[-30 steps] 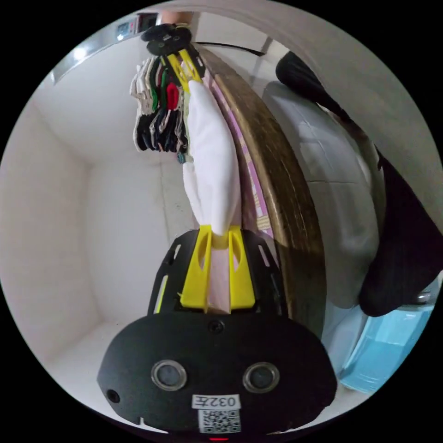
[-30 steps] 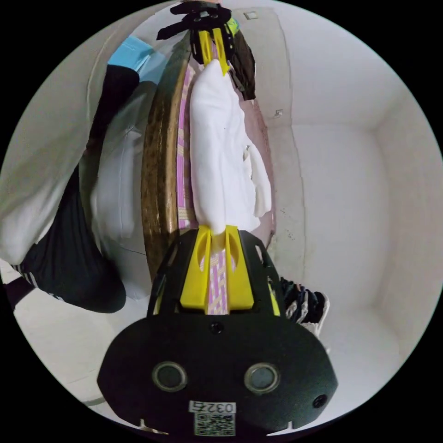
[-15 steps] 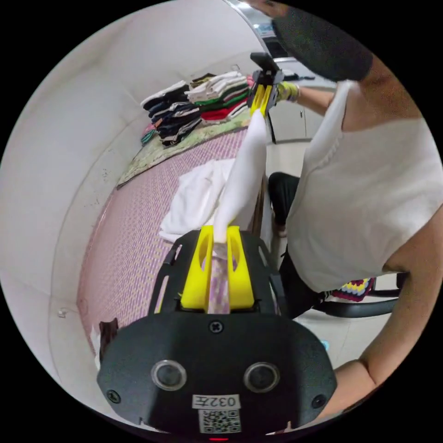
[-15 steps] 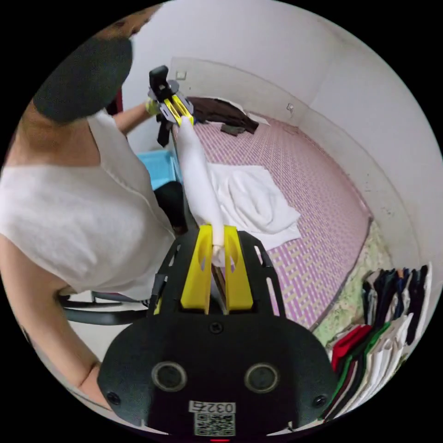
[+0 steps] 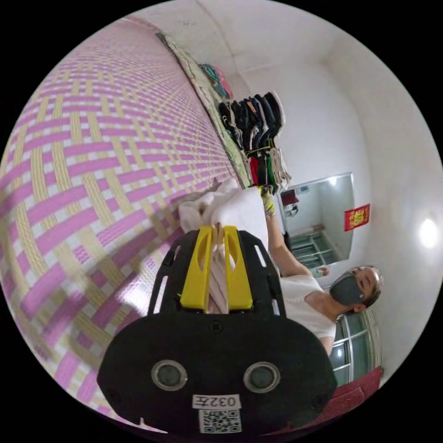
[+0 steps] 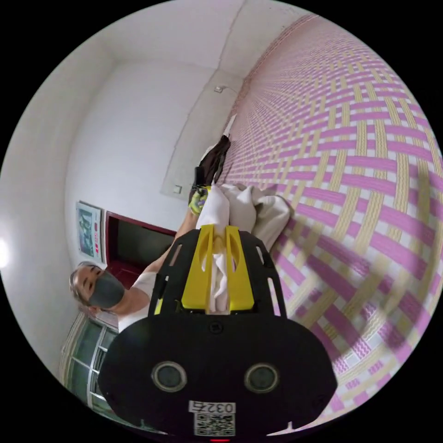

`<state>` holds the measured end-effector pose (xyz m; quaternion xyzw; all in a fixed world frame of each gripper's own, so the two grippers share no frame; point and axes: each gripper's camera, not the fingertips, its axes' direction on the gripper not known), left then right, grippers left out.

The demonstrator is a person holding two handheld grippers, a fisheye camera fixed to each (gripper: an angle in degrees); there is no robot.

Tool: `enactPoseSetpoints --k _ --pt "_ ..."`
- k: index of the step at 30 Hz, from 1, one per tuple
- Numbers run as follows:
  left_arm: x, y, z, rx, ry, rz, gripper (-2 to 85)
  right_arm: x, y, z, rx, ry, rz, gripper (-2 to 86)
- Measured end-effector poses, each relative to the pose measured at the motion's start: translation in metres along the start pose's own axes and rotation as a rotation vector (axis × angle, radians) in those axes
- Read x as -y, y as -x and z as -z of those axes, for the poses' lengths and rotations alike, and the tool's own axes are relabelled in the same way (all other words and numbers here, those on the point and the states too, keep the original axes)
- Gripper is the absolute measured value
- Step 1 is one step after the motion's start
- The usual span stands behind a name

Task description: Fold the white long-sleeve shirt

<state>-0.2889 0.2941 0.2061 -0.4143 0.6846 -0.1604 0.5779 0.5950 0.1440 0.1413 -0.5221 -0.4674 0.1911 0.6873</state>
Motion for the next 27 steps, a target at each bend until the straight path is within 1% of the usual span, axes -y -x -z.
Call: enactPoseSetpoints --k 1,3,5,7,9,10,11,12,14,16,18,19,21,22,24,26,27 --pt "-0.001 -0.001 0.003 -0.027 -0.006 -0.011 0.9 -0.001 0.004 0.002 0.007 -0.004 0.016 4.9" --pt "0.000 -0.021 0.015 -0.170 -0.027 -0.106 1.3 0.000 0.029 0.006 0.049 0.006 0.114 4.8" --pt "0.005 -0.042 0.025 -0.195 -0.029 -0.181 2.1 0.007 0.043 0.008 0.057 -0.004 0.167 4.7" --pt "0.010 -0.046 0.030 -0.092 -0.025 -0.156 2.9 0.019 0.033 0.007 -0.008 -0.025 0.138 4.7" --pt "0.014 -0.016 0.022 0.109 0.007 0.001 2.7 0.033 -0.012 -0.007 -0.136 -0.032 -0.018 5.0" --pt "0.014 -0.007 0.018 0.127 0.012 0.036 2.5 0.034 -0.025 -0.011 -0.170 -0.035 -0.060 5.0" --pt "0.011 0.009 0.010 0.109 -0.010 0.081 1.9 0.032 -0.047 -0.020 -0.210 -0.042 -0.129 5.2" --pt "0.005 0.015 0.006 0.068 -0.050 0.084 1.6 0.028 -0.061 -0.029 -0.196 -0.047 -0.154 5.3" --pt "-0.005 0.014 0.004 0.045 -0.075 0.080 1.9 0.016 -0.062 -0.033 -0.159 -0.090 -0.146 5.8" --pt "-0.019 0.000 0.011 0.079 -0.099 0.055 2.4 0.001 -0.046 -0.031 -0.210 -0.136 -0.135 6.7" --pt "-0.045 -0.044 0.031 0.209 -0.212 -0.027 1.0 -0.024 0.004 -0.028 -0.405 -0.231 -0.043 7.1" --pt "-0.052 -0.060 0.033 0.249 -0.234 -0.068 0.3 -0.029 0.020 -0.031 -0.448 -0.247 -0.001 6.8" --pt "-0.071 -0.125 0.014 0.405 -0.261 -0.234 -0.5 -0.046 0.082 -0.066 -0.572 -0.268 0.214 5.3" --pt "-0.074 -0.138 0.003 0.438 -0.256 -0.270 -0.6 -0.048 0.095 -0.079 -0.602 -0.262 0.266 4.8" --pt "-0.080 -0.175 -0.053 0.538 -0.207 -0.387 -0.8 -0.050 0.125 -0.138 -0.714 -0.197 0.400 2.6" --pt "-0.079 -0.186 -0.099 0.607 -0.135 -0.448 -0.9 -0.046 0.126 -0.180 -0.759 -0.139 0.442 0.5" --pt "-0.077 -0.187 -0.128 0.690 -0.087 -0.461 -0.9 -0.041 0.118 -0.204 -0.787 -0.085 0.434 -0.3"
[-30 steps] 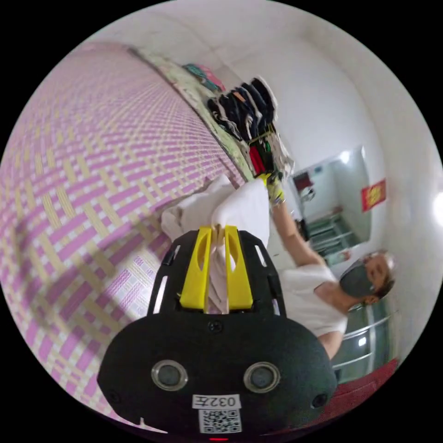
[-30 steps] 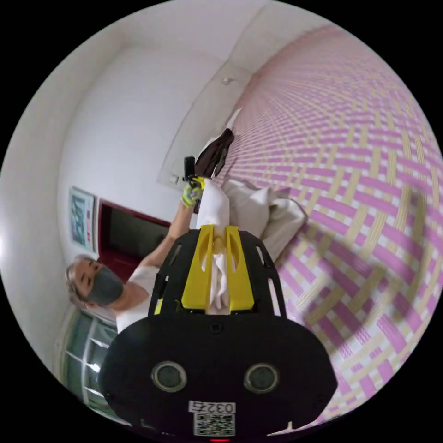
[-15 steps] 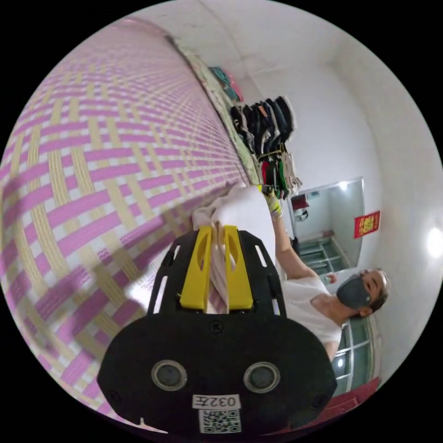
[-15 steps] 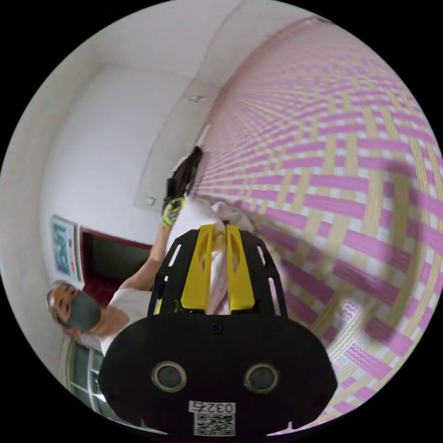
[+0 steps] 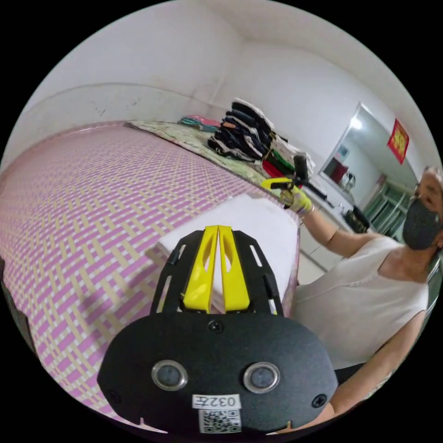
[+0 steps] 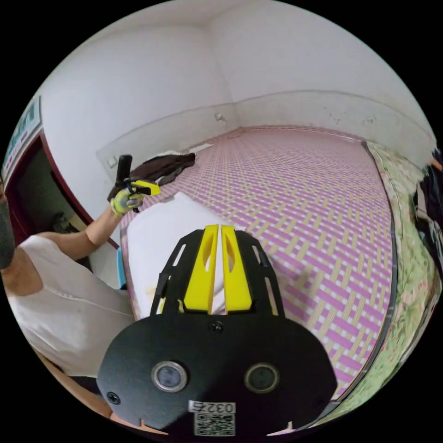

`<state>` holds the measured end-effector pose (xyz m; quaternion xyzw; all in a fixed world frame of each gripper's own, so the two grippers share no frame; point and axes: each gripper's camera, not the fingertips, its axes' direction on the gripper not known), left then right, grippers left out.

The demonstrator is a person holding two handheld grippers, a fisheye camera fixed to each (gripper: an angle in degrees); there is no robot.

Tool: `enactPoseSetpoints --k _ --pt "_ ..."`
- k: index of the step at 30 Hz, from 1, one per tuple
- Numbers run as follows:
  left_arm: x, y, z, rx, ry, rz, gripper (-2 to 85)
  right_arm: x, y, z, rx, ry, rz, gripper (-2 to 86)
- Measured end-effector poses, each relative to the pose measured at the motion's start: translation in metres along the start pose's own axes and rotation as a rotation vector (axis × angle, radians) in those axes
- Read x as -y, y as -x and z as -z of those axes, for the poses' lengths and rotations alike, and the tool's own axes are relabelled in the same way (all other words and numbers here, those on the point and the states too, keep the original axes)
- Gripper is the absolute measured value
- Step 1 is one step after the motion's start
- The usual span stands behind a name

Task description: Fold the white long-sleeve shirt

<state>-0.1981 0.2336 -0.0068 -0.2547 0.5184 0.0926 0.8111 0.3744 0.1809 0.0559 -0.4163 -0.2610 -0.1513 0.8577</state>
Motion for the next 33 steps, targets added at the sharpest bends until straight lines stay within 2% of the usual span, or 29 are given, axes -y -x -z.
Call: enactPoseSetpoints --k 2,3,8,11,17,19,21,23,26,28,31,33 --pt "-0.001 -0.014 -0.032 0.120 0.086 0.007 -0.9 0.000 0.010 -0.037 -0.049 0.098 0.014 -0.7" --pt "-0.006 -0.019 -0.048 0.123 0.120 -0.002 -0.9 -0.006 0.020 -0.061 -0.114 0.160 0.049 -0.8" --pt "-0.028 -0.048 -0.067 0.175 0.106 -0.023 -0.9 -0.026 0.059 -0.093 -0.220 0.174 0.067 -1.0" --pt "-0.026 -0.066 -0.075 0.211 0.143 -0.057 -1.0 -0.020 0.065 -0.099 -0.196 0.225 0.032 -1.0" --pt "-0.027 -0.078 -0.065 0.161 0.130 -0.055 -0.9 -0.022 0.080 -0.082 -0.146 0.229 -0.014 -1.0" --pt "-0.027 -0.085 -0.045 0.143 0.108 -0.013 -0.9 -0.030 0.104 -0.046 -0.113 0.113 0.012 -0.9" --pt "-0.035 -0.100 -0.005 0.022 -0.014 0.060 -0.8 -0.048 0.144 -0.005 -0.048 0.017 0.077 -0.8" --pt "-0.042 -0.117 0.013 -0.018 -0.045 0.075 -0.6 -0.061 0.173 0.005 -0.012 0.032 0.129 -0.4" --pt "-0.052 -0.140 0.013 0.010 0.006 0.095 0.1 -0.083 0.201 -0.004 -0.009 0.093 0.157 0.7" --pt "-0.059 -0.143 0.002 -0.029 0.049 0.117 1.7 -0.093 0.198 -0.020 -0.032 0.159 0.121 0.6" --pt "-0.079 -0.125 -0.009 -0.124 0.011 0.212 3.6 -0.110 0.176 -0.038 0.058 0.169 0.022 -0.1" --pt "-0.092 -0.111 -0.011 -0.115 -0.019 0.262 2.4 -0.117 0.165 -0.039 0.095 0.165 -0.002 -0.6"
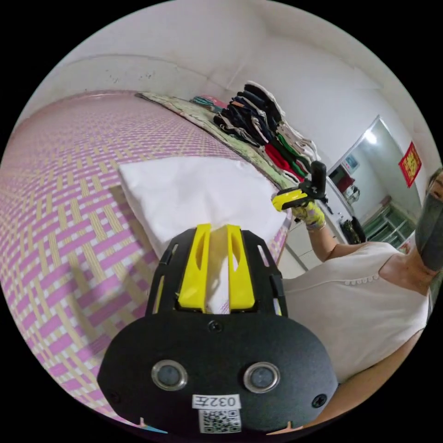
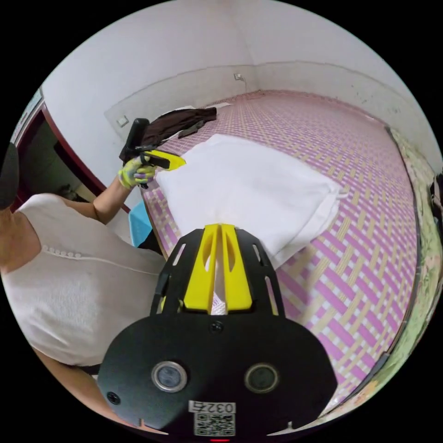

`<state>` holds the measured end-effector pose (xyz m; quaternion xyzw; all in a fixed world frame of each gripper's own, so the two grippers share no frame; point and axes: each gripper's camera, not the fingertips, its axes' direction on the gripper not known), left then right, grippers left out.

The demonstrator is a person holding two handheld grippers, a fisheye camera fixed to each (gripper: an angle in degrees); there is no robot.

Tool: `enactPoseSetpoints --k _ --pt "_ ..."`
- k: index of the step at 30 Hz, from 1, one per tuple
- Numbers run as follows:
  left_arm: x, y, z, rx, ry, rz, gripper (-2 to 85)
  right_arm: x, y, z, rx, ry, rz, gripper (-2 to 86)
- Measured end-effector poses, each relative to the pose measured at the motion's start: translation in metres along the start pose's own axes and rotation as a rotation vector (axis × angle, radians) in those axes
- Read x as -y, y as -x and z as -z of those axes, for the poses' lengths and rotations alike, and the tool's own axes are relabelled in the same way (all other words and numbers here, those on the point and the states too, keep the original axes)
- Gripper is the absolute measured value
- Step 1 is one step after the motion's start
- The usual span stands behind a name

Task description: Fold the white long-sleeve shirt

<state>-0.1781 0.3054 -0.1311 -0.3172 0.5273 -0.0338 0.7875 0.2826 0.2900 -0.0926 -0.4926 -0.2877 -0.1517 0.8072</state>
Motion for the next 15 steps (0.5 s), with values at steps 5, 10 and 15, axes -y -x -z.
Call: enactPoseSetpoints --k 5,10,15 --pt "0.010 -0.005 0.013 0.030 0.004 0.001 1.2 -0.004 -0.011 0.006 0.027 0.013 -0.032 -0.2" --pt "0.020 0.033 0.089 -0.084 -0.141 0.127 6.5 -0.033 -0.052 0.071 0.189 -0.143 -0.195 8.4" --pt "0.024 0.114 0.103 -0.267 -0.018 0.361 14.6 -0.096 -0.132 0.077 0.411 -0.160 -0.512 15.0"
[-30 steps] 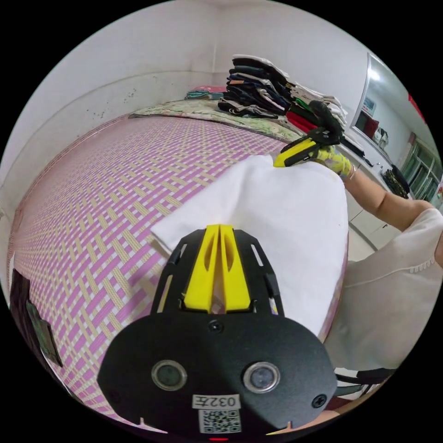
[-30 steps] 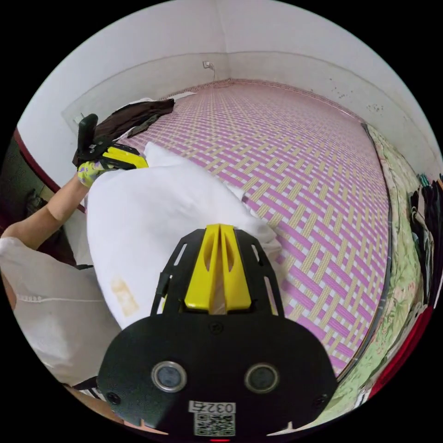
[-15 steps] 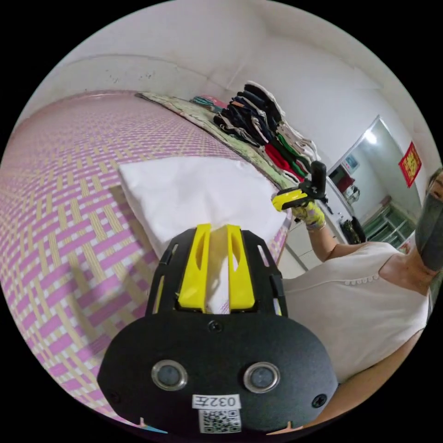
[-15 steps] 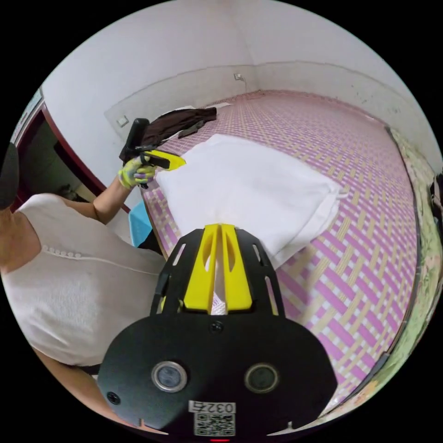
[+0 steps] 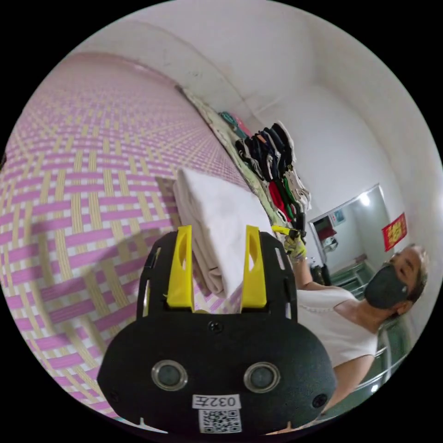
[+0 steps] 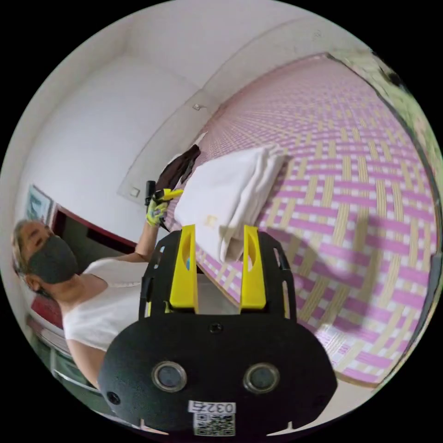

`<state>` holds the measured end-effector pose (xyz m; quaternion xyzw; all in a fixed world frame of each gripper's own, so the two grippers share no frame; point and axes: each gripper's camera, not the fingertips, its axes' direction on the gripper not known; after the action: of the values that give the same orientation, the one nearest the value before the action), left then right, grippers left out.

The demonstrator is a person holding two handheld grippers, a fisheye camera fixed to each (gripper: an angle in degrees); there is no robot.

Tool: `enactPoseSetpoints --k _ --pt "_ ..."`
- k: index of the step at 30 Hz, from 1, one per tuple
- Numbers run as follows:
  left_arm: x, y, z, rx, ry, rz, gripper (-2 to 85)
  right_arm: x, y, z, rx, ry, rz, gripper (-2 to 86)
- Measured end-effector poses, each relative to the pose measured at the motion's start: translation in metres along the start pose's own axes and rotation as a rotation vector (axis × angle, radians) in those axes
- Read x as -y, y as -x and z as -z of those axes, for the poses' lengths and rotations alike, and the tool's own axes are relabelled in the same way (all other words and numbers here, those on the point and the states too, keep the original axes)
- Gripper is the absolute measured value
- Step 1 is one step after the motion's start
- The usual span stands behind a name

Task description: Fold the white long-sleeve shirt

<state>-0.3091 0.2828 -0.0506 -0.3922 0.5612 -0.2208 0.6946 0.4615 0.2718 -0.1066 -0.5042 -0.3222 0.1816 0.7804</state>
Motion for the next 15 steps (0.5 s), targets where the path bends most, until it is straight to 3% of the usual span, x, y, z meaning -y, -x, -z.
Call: enactPoseSetpoints --k 6,15 --pt "0.030 0.046 -0.002 -0.145 0.072 0.154 18.8 -0.005 -0.043 -0.012 0.057 0.061 -0.158 17.5" --pt "0.082 0.029 -0.015 -0.075 0.182 0.071 18.8 0.013 -0.038 -0.054 0.051 0.148 -0.163 15.7"
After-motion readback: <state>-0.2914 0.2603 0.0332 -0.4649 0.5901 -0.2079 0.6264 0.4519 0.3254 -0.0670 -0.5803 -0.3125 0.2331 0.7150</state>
